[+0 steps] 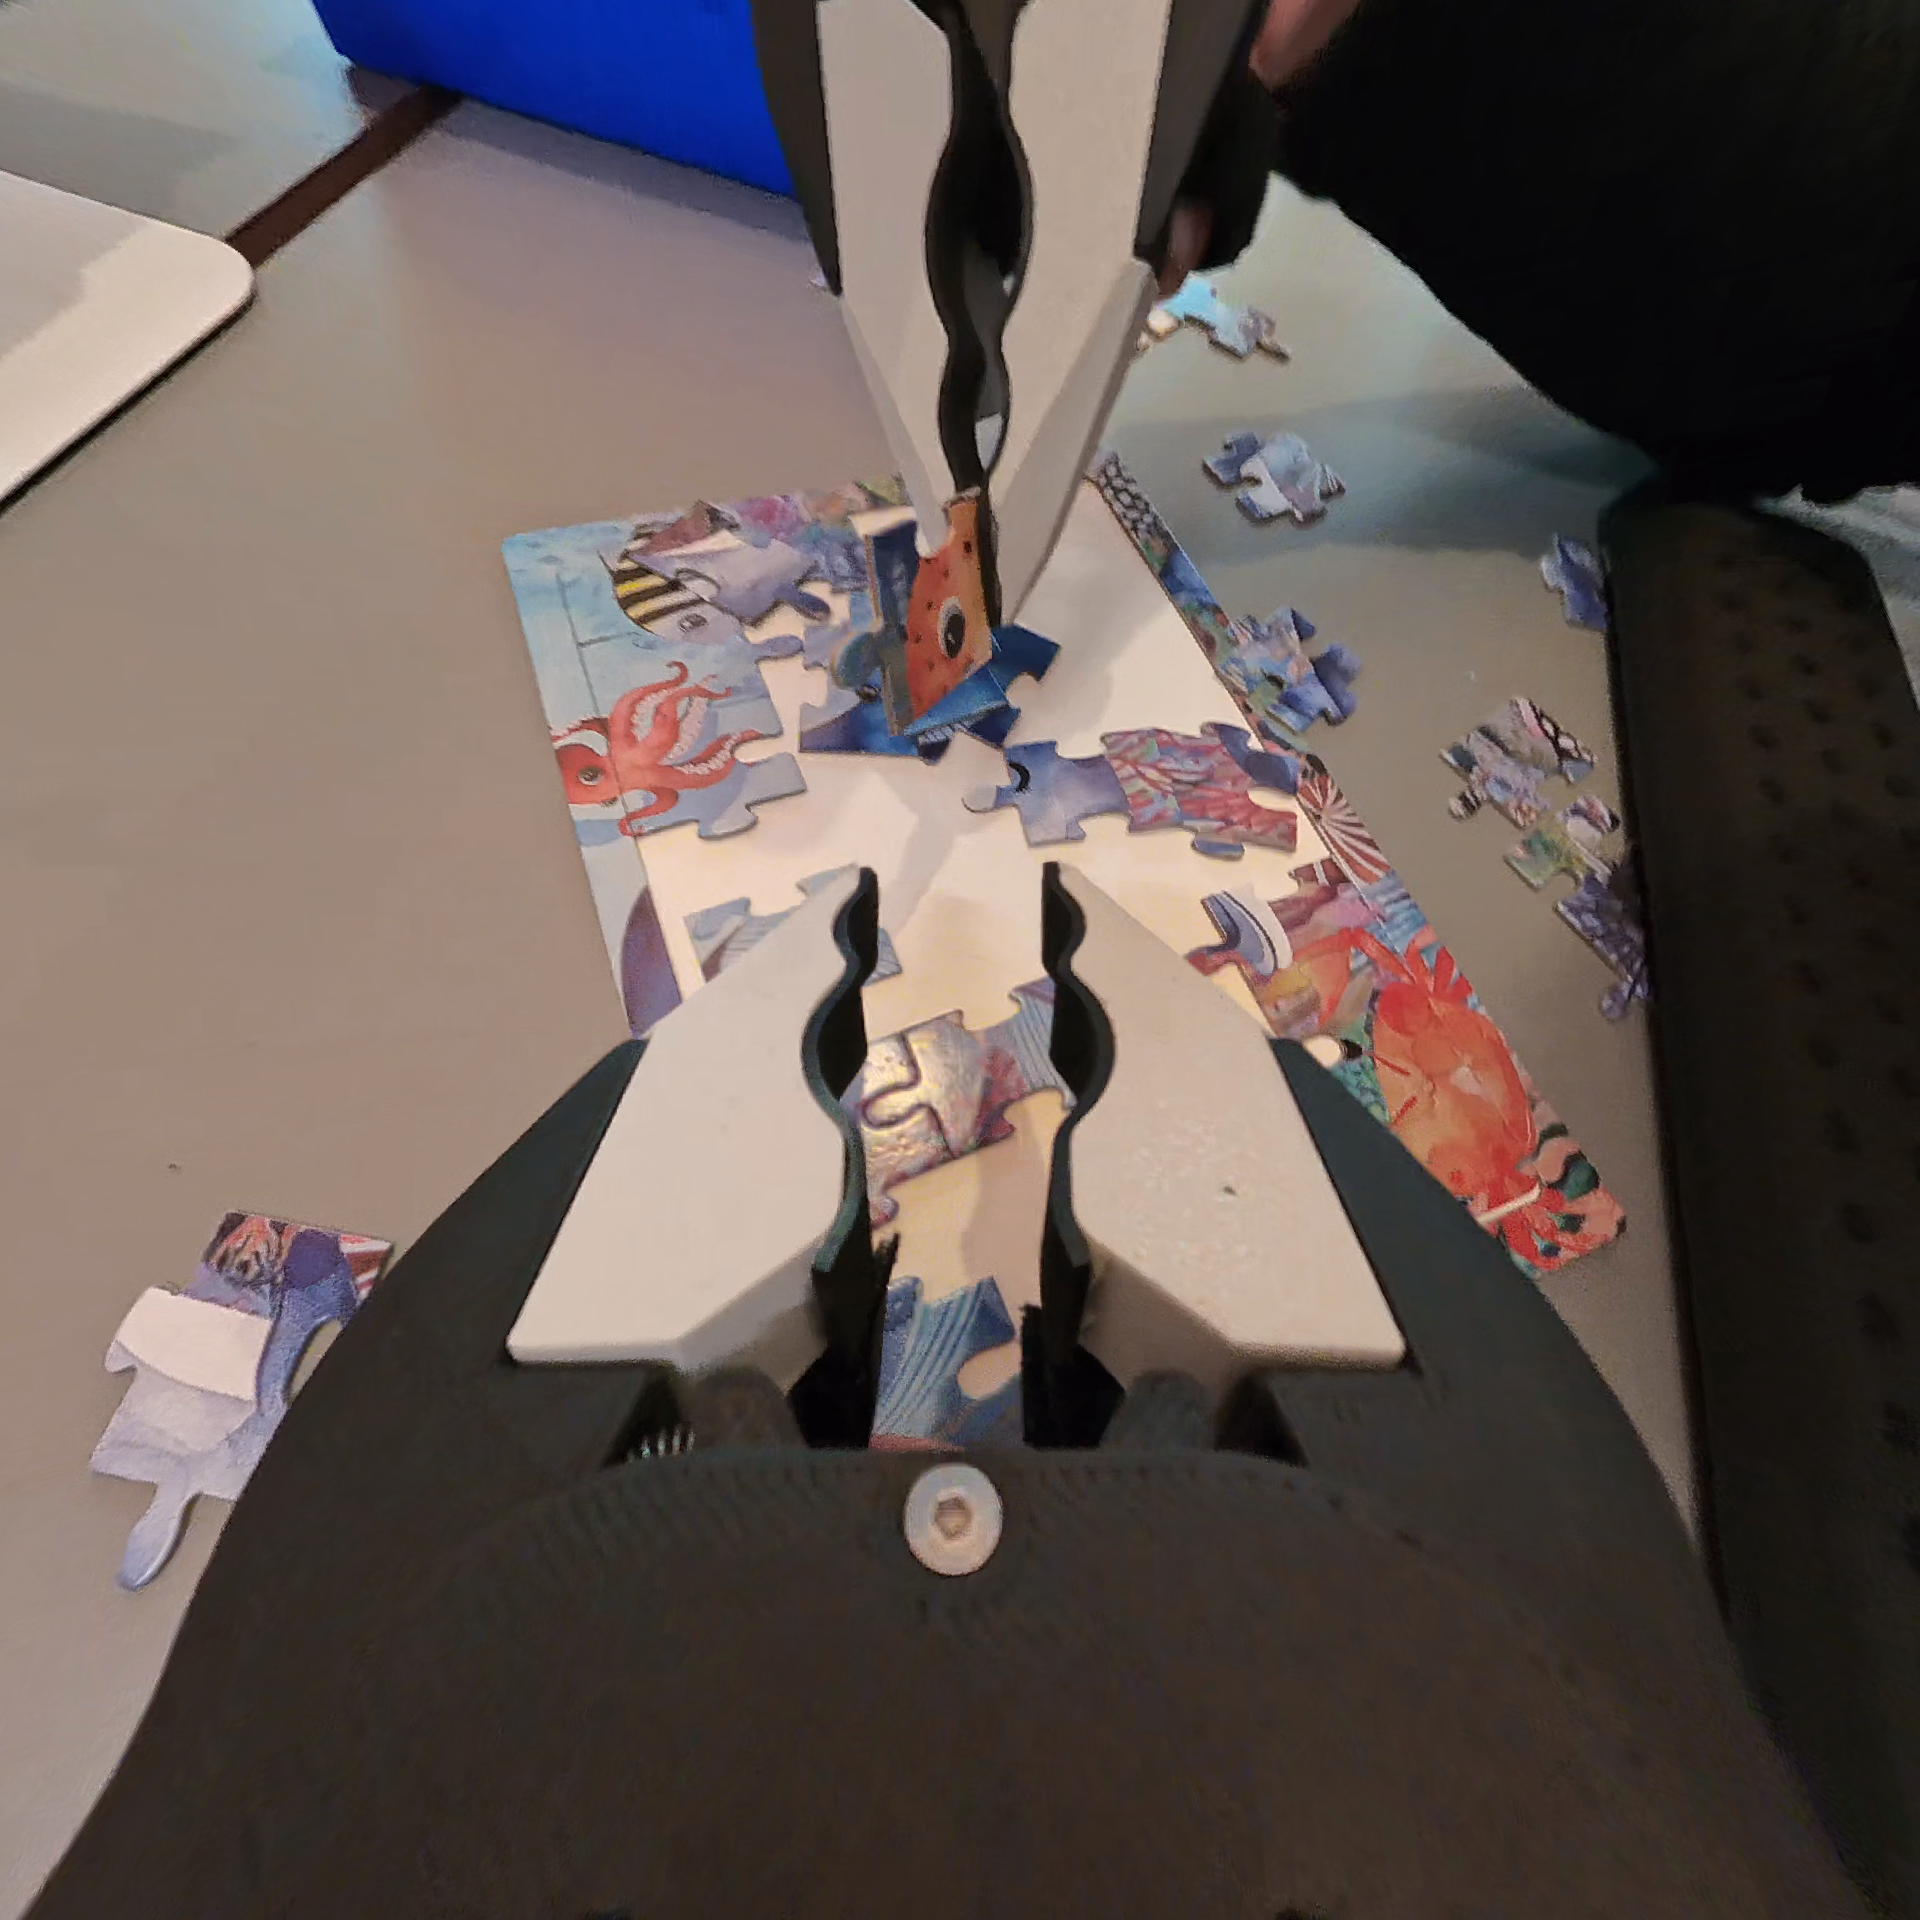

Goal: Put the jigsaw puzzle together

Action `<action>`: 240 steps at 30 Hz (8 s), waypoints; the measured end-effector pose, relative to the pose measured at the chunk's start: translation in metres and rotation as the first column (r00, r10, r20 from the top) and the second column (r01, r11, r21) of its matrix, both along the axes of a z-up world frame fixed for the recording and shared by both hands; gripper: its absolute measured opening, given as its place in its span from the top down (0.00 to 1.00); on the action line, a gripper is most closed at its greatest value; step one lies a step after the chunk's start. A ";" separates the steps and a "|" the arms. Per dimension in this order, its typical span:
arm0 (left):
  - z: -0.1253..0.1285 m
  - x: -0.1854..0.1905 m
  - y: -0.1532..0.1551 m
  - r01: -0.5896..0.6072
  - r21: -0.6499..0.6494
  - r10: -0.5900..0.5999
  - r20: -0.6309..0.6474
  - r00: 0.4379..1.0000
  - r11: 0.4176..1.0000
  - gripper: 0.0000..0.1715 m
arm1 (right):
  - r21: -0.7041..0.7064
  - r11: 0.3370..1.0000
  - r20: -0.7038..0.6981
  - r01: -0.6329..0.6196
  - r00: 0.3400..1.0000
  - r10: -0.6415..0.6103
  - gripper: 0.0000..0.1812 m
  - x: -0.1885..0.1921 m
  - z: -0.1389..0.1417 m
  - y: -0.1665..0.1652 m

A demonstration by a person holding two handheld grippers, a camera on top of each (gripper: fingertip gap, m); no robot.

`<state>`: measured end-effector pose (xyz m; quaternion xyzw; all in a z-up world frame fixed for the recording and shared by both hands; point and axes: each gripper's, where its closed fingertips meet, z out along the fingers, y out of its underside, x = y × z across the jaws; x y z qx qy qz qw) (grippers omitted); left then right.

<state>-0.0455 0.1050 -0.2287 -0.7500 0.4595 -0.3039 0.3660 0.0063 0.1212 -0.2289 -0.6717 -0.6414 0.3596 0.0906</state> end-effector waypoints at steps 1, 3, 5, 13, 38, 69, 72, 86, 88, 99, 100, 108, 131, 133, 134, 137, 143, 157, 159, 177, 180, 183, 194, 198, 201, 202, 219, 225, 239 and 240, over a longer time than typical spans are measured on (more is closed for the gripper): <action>-0.004 0.001 -0.004 0.017 0.000 -0.017 -0.027 0.999 1.000 0.80 | 0.006 1.000 0.021 -0.009 1.000 0.009 1.00 0.002 -0.003 -0.001; -0.014 0.002 -0.011 0.052 0.002 -0.051 -0.097 0.994 0.999 0.73 | 0.003 0.999 0.050 -0.033 0.998 0.033 1.00 0.004 -0.009 -0.006; -0.026 0.002 -0.014 0.067 0.015 -0.063 -0.182 0.981 0.998 0.68 | -0.002 0.998 0.080 -0.063 0.995 0.063 1.00 0.006 -0.014 -0.012; -0.053 0.003 -0.024 0.115 0.001 -0.108 -0.334 0.937 0.993 0.63 | -0.013 0.987 0.216 -0.157 0.964 0.157 1.00 0.016 -0.039 -0.031; -0.048 0.005 -0.015 0.090 0.045 -0.072 -0.314 0.947 0.995 0.70 | -0.086 0.956 0.239 -0.280 0.926 0.292 0.96 0.018 -0.041 -0.065; -0.050 0.001 -0.008 0.060 0.075 -0.032 -0.337 0.941 0.995 0.71 | -0.007 0.960 0.255 -0.279 0.928 0.271 0.94 0.005 -0.049 -0.062; -0.050 0.001 -0.007 0.060 0.075 -0.031 -0.339 0.940 0.995 0.71 | -0.016 0.965 0.251 -0.260 0.934 0.256 0.94 0.005 -0.049 -0.060; -0.049 -0.007 0.004 0.001 0.099 0.034 -0.349 0.936 0.995 0.71 | 0.029 0.992 0.114 -0.124 0.986 0.120 0.89 -0.016 -0.027 -0.035; -0.051 -0.011 0.009 -0.031 0.101 0.065 -0.359 0.931 0.994 0.72 | 0.041 0.995 0.105 -0.095 0.990 0.091 0.89 -0.014 -0.025 -0.027; -0.053 -0.021 0.022 -0.104 0.122 0.143 -0.379 0.914 0.987 0.68 | 0.106 0.994 0.071 0.035 0.997 -0.043 0.83 -0.033 -0.038 -0.001; -0.054 -0.021 0.022 -0.101 0.122 0.141 -0.385 0.912 0.987 0.69 | 0.107 0.993 0.064 0.045 0.997 -0.052 0.81 -0.034 -0.038 0.000; -0.056 -0.018 0.021 -0.100 0.105 0.132 -0.370 0.920 0.990 0.72 | 0.170 0.984 0.089 0.058 0.993 -0.074 0.81 -0.036 -0.050 0.007; -0.057 -0.012 0.020 -0.100 0.062 0.115 -0.329 0.938 0.993 0.75 | 0.216 0.975 0.066 0.046 0.996 -0.062 0.87 -0.043 -0.055 0.007; -0.057 -0.011 0.020 -0.097 0.059 0.112 -0.326 0.939 0.993 0.76 | 0.218 0.975 0.065 0.047 0.996 -0.063 0.88 -0.042 -0.056 0.008; -0.057 -0.011 0.020 -0.096 0.060 0.110 -0.325 0.939 0.994 0.76 | 0.218 0.975 0.065 0.047 0.996 -0.063 0.89 -0.042 -0.056 0.008; -0.058 -0.011 0.021 -0.094 0.061 0.109 -0.324 0.940 0.994 0.76 | 0.213 0.976 0.066 0.043 0.996 -0.058 0.92 -0.041 -0.056 0.008; -0.057 -0.011 0.021 -0.093 0.067 0.110 -0.327 0.938 0.993 0.76 | 0.211 0.976 0.063 0.046 0.996 -0.060 0.92 -0.042 -0.056 0.008; -0.057 -0.011 0.020 -0.087 0.069 0.105 -0.327 0.939 0.994 0.77 | 0.224 0.973 0.052 0.054 0.996 -0.068 0.90 -0.045 -0.056 0.008; -0.057 -0.011 0.020 -0.085 0.073 0.104 -0.329 0.938 0.994 0.77 | 0.226 0.973 0.054 0.049 0.997 -0.063 0.93 -0.045 -0.057 0.008; -0.057 -0.011 0.020 -0.080 0.079 0.102 -0.332 0.938 0.994 0.77 | 0.206 0.976 0.046 0.064 0.996 -0.075 0.87 -0.046 -0.056 0.008; -0.057 -0.011 0.020 -0.078 0.081 0.101 -0.332 0.938 0.994 0.77 | 0.206 0.977 0.043 0.065 0.996 -0.075 0.87 -0.047 -0.056 0.008; -0.057 -0.011 0.020 -0.075 0.084 0.099 -0.334 0.937 0.994 0.77 | 0.203 0.977 0.040 0.062 0.997 -0.071 0.85 -0.047 -0.055 0.006; -0.057 -0.010 0.020 -0.071 0.088 0.097 -0.337 0.937 0.994 0.78 | 0.180 0.983 0.044 0.035 0.998 -0.043 0.80 -0.045 -0.054 0.000; -0.057 -0.010 0.020 -0.069 0.095 0.098 -0.342 0.935 0.993 0.77 | 0.193 0.981 0.049 0.030 0.998 -0.040 0.85 -0.044 -0.055 0.002; -0.057 -0.012 0.021 -0.071 0.101 0.102 -0.352 0.931 0.992 0.76 | 0.190 0.981 0.055 0.021 0.998 -0.032 0.89 -0.043 -0.056 0.001; -0.057 -0.013 0.021 -0.074 0.102 0.106 -0.354 0.929 0.992 0.75 | 0.191 0.981 0.054 0.017 0.998 -0.028 0.90 -0.043 -0.056 0.000; -0.051 -0.041 0.014 -0.092 0.065 0.110 -0.399 0.910 0.994 0.75 | 0.233 0.971 0.041 0.041 0.998 -0.052 0.88 -0.050 -0.056 0.002; -0.054 -0.050 0.013 -0.095 0.070 0.116 -0.435 0.893 0.993 0.75 | 0.229 0.972 0.021 0.058 0.998 -0.065 0.97 -0.053 -0.057 0.004; -0.055 -0.072 0.010 -0.124 0.052 0.134 -0.465 0.875 0.991 0.79 | 0.207 0.978 0.022 0.024 0.999 -0.030 0.87 -0.054 -0.055 -0.005; -0.055 -0.072 0.010 -0.124 0.054 0.134 -0.464 0.876 0.991 0.79 | 0.218 0.976 0.022 0.024 0.999 -0.029 0.88 -0.054 -0.056 -0.004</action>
